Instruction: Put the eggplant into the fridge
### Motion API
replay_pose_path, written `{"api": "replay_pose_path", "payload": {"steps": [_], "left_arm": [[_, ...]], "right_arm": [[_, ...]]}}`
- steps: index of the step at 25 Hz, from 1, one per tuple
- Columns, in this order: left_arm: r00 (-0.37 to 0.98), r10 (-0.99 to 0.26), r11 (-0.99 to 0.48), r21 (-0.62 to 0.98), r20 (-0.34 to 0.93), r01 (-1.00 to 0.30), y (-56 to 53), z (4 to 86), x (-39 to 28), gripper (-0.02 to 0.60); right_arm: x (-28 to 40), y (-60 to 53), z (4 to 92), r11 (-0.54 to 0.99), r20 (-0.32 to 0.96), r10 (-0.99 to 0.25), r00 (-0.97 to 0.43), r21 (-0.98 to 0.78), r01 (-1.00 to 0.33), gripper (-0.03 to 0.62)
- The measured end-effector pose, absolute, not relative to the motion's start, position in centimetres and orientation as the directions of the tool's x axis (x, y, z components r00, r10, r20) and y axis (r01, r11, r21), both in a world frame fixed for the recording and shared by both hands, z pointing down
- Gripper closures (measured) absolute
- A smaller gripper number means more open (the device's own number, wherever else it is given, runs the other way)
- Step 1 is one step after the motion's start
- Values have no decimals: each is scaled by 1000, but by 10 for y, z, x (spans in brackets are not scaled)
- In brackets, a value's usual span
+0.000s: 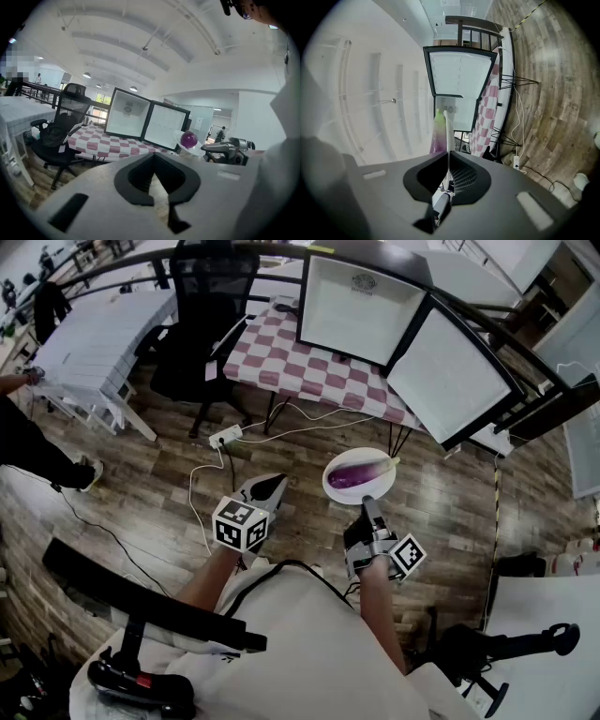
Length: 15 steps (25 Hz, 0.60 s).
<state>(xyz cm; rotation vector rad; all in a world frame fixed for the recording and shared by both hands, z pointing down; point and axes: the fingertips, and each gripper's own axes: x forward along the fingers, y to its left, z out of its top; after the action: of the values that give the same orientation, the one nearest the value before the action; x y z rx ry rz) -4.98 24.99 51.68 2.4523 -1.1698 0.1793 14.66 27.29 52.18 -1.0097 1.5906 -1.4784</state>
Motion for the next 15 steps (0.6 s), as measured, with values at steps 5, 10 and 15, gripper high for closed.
{"api": "replay_pose_path", "payload": {"steps": [5,10,15], "left_arm": [[639,-714,-563,307,285,-767,247,517,-51,578],[639,-716,-562,312,282,-766,245,515,-57,578],[642,-714,-564,313,280,-764,247,516,-62,578]], "right_arm": [[142,270,519,32,-2,-904,-427,-998,-62,573],[138,269,519,31,-1,-904,-427,-997,-64,572],[135,269,519,36,-17,-908,-420,-999,-38,568]]}}
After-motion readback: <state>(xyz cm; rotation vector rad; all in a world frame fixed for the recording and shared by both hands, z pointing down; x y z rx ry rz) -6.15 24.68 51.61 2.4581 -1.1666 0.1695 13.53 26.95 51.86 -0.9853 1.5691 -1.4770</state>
